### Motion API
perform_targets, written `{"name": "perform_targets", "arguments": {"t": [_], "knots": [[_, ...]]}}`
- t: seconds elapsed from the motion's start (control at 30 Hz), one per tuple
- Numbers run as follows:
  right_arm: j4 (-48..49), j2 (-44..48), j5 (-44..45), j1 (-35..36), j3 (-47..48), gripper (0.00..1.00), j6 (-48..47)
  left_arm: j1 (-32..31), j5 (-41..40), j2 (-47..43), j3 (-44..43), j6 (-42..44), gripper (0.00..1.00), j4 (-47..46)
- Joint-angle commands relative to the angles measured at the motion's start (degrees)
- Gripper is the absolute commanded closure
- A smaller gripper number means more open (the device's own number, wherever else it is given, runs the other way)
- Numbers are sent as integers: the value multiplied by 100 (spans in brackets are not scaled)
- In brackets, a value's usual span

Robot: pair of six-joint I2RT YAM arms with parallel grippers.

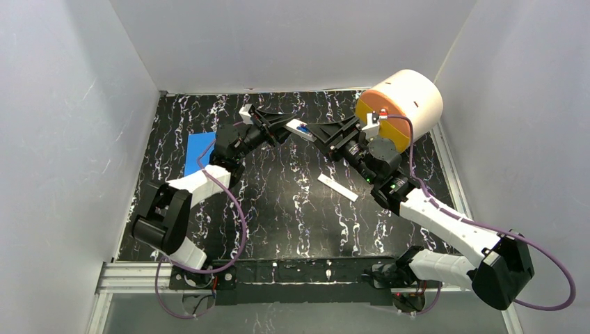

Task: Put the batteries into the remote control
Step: Load the battery into the remote control.

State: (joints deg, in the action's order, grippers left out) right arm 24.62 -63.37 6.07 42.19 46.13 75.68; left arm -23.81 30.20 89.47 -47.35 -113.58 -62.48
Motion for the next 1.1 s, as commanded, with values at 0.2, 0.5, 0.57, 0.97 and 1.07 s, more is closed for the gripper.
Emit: {"name": "perform_targets", "arguments": {"t": [0.2, 0.5, 0.57, 0.97, 1.07], "knots": [[0, 9, 250, 26, -2, 31, 200, -102, -30, -544, -293, 314, 100, -70], [-286, -83, 192, 26, 59, 35, 254, -141, 58, -674, -376, 466, 100, 44], [-319, -97, 185, 26, 63, 35, 263, -142, 57, -700, -358, 467, 100, 48], [-712, -230, 89, 30, 196, 39, 358, -146, 200, -781, -424, 543, 100, 37], [-1071, -196, 119, 26, 201, 45, 350, -149, 191, -796, -428, 664, 100, 14]]}}
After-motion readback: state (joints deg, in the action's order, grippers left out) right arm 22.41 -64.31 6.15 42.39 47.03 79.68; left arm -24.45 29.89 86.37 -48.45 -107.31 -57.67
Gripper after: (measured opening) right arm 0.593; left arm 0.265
